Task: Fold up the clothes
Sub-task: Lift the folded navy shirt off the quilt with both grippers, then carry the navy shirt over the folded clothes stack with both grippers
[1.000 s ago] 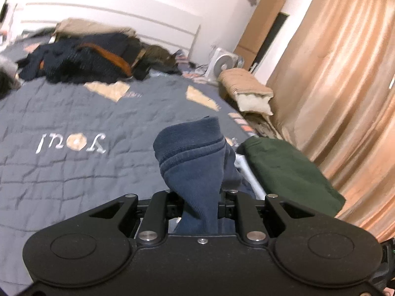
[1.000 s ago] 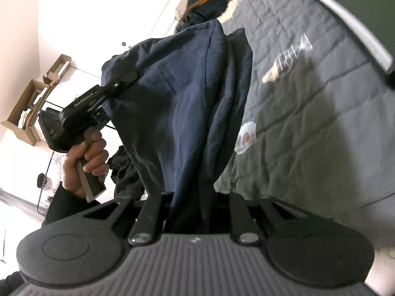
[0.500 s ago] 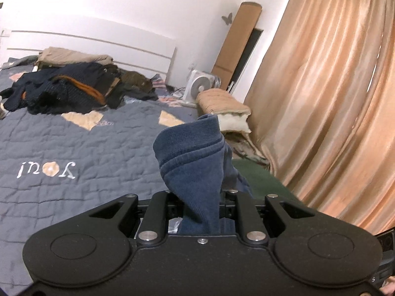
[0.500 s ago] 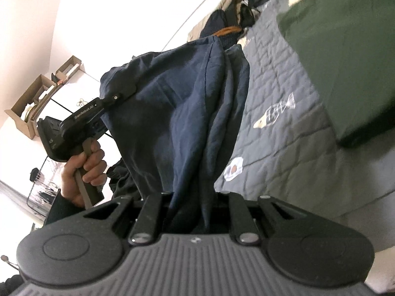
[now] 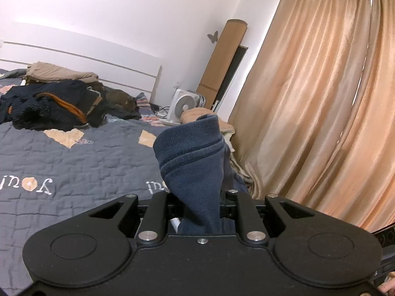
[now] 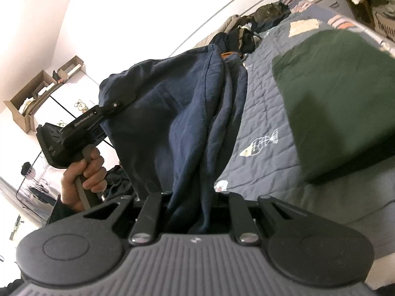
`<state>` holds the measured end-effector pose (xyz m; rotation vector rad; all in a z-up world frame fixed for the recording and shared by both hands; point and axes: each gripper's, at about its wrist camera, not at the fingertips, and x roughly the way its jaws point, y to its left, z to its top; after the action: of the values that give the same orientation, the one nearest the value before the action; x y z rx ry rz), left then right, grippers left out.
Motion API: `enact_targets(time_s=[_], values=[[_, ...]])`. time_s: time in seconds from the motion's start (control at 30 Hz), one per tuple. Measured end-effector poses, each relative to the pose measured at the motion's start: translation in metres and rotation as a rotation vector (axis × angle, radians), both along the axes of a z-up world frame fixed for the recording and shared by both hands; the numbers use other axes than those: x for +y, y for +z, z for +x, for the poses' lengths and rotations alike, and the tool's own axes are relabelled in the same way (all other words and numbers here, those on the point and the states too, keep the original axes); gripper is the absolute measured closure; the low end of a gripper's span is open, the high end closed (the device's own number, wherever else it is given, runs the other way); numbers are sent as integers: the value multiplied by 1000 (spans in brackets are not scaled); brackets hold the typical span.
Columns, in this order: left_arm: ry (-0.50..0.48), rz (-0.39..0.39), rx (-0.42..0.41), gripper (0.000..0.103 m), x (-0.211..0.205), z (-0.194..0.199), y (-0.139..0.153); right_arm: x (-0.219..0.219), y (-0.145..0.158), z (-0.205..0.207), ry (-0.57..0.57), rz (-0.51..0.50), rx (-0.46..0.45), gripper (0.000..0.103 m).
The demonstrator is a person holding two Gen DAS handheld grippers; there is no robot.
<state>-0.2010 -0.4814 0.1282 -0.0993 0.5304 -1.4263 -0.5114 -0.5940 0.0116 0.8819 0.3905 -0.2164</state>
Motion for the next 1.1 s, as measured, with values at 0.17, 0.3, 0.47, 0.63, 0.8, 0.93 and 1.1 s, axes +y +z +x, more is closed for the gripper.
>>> enact_targets(time_s=[0.17,0.3,0.47,0.63,0.8,0.93,1.1], values=[[-17,-22,4,87,-16,-16,2,-8,5,-17,-15,-31,11,89],[-30,-27,10,87,-33,-27,1,-21,9,-29,-31,-43,14,89],[-45,-8,10,87,-63,-35,1,-45,11,-44,-53,-52,9,89],[-61,10,10,87,-105,-37,-3,-71,11,-55,-82,-59,2,89],[-70,19,20,87,-155,-34,-14,-104,8,-64,-106,-61,4,89],[-86,39,34,87,-195,-29,-29,-131,3,-68,-128,-80,18,89],[-104,84,46,87,-234,-21,-55,-160,-10,-69,-136,-97,48,89]])
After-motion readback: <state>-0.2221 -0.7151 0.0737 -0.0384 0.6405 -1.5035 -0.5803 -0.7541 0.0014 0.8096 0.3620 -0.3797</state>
